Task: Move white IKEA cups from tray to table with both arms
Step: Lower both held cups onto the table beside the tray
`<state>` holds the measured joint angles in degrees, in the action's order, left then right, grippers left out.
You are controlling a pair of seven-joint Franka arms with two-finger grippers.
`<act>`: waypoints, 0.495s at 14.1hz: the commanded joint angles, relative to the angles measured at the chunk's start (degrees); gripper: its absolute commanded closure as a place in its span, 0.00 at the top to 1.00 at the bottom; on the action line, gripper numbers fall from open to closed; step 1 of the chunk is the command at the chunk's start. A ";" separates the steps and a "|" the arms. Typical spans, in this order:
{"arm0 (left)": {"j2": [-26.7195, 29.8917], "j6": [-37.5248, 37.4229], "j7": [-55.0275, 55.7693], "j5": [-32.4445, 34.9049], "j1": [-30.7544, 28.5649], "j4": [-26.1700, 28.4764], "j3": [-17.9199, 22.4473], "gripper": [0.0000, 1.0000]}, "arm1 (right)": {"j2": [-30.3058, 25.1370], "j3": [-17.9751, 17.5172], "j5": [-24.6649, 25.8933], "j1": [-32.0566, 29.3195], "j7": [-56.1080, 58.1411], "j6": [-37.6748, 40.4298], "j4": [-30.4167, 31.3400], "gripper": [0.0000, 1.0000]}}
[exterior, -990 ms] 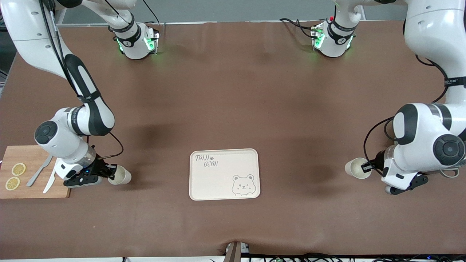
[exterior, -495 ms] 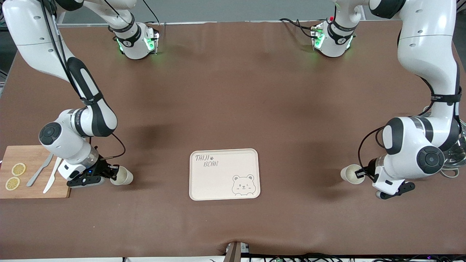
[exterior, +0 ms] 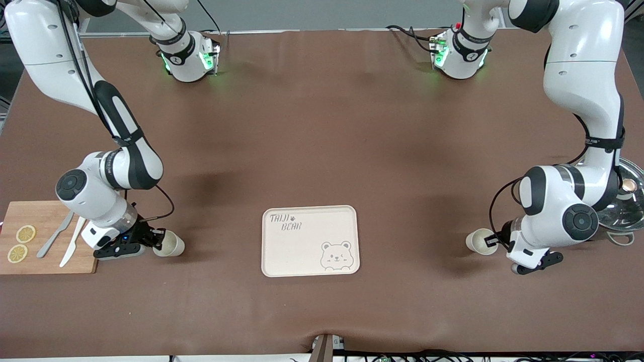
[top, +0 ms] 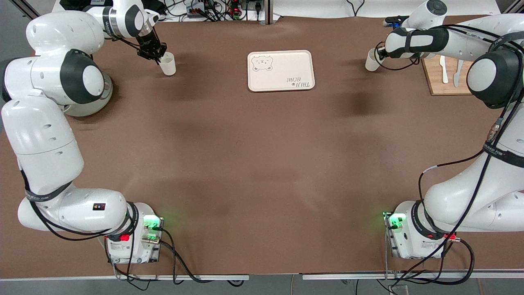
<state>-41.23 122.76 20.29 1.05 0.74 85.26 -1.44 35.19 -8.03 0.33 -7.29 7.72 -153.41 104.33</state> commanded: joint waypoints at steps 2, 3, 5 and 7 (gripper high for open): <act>-0.17 0.91 -1.13 0.27 -0.13 0.52 -0.32 0.24 | 0.23 -0.24 -1.03 0.09 0.28 -0.48 -0.27 0.00; -0.08 0.91 -1.66 0.27 -0.13 0.43 -0.32 0.39 | 0.32 -0.24 -1.03 0.09 0.28 -0.48 -0.45 0.00; 0.27 0.82 -3.15 0.27 -0.30 0.43 -0.32 0.86 | 0.58 -0.24 -1.03 0.00 0.19 -0.14 -0.88 0.06; 0.36 0.73 -3.33 0.27 0.05 0.43 -0.32 1.00 | 0.58 -0.24 -1.03 -0.26 0.28 -0.74 -1.15 0.76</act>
<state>-41.46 122.99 17.97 1.05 0.77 85.36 -1.49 35.20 -8.03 0.32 -7.29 7.69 -153.49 104.17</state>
